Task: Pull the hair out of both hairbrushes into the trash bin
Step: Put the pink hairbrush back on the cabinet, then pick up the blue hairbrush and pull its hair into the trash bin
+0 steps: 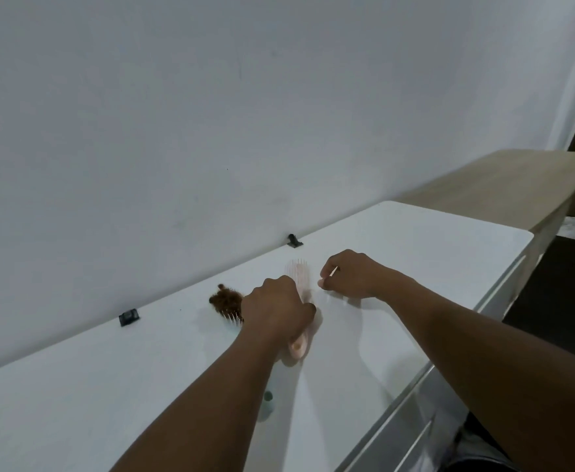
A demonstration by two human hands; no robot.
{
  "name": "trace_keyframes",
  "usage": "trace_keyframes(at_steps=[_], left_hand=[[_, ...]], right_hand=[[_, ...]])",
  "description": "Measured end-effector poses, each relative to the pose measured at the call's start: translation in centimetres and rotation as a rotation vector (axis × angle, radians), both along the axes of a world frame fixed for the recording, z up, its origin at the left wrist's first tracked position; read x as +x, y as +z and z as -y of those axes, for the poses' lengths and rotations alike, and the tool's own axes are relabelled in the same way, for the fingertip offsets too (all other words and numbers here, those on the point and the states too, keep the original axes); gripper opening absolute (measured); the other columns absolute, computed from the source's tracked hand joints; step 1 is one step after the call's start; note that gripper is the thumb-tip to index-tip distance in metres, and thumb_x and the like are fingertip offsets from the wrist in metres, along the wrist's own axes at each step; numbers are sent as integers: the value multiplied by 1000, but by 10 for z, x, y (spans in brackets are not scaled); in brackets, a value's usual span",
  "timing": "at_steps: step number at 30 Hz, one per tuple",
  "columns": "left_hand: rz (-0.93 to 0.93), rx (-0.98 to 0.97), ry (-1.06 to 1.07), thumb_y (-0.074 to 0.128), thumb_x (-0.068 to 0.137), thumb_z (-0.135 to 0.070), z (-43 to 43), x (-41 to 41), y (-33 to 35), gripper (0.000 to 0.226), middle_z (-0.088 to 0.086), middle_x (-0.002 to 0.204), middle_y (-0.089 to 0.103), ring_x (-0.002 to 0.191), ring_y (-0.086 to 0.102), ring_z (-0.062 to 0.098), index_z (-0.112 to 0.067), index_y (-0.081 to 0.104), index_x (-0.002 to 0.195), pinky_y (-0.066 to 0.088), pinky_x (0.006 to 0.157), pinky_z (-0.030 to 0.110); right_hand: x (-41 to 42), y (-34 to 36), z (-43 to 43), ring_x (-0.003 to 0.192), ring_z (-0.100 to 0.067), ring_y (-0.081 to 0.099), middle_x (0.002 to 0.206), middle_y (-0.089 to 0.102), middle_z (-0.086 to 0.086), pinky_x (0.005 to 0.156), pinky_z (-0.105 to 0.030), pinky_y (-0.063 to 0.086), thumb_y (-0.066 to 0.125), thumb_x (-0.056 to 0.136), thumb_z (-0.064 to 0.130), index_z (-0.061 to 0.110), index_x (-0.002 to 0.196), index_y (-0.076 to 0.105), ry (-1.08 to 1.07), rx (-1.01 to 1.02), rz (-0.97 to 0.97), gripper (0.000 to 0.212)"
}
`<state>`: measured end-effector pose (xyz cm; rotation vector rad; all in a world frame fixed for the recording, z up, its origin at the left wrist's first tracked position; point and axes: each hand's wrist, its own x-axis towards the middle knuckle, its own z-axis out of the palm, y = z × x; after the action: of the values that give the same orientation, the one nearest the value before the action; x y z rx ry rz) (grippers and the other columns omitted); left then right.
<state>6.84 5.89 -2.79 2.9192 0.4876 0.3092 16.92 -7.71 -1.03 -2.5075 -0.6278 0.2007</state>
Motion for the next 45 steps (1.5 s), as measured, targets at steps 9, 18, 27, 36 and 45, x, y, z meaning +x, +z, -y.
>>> trace_keyframes(at_steps=[9,18,27,36,45], left_hand=[[61,-67,16,56,86,-47,-3,-12,19,39,7,112,65,102,64,30,-14,58,107,44,71,32],[100,-95,115,59,81,-46,-14,-62,53,33,2,85,54,80,58,27,-16,52,91,48,69,32],[33,-217,213,59,76,-43,-33,-121,50,23,2,90,65,87,71,29,-25,46,73,55,75,31],[-51,-267,218,67,68,-71,-42,-117,22,68,1,110,70,97,72,26,-22,57,114,58,88,38],[-50,-290,232,62,80,-54,-61,-92,-5,42,4,108,65,101,66,26,-19,54,103,47,76,32]], right_hand=[[-28,31,13,78,-24,62,100,70,-8,75,-37,57,66,90,33,5,114,68,11,-14,-33,37],[-78,73,23,75,-23,56,87,64,-7,70,-34,53,66,90,35,7,114,67,35,28,-15,37],[-119,76,5,78,-22,61,84,66,-6,63,-30,48,68,87,32,13,108,69,118,27,-29,28],[-118,58,-33,83,-21,62,94,65,-4,63,-29,50,68,90,33,12,108,69,190,14,-29,28],[-91,32,-62,76,-17,67,85,69,-3,59,-26,53,67,89,31,13,104,69,167,12,-55,24]])
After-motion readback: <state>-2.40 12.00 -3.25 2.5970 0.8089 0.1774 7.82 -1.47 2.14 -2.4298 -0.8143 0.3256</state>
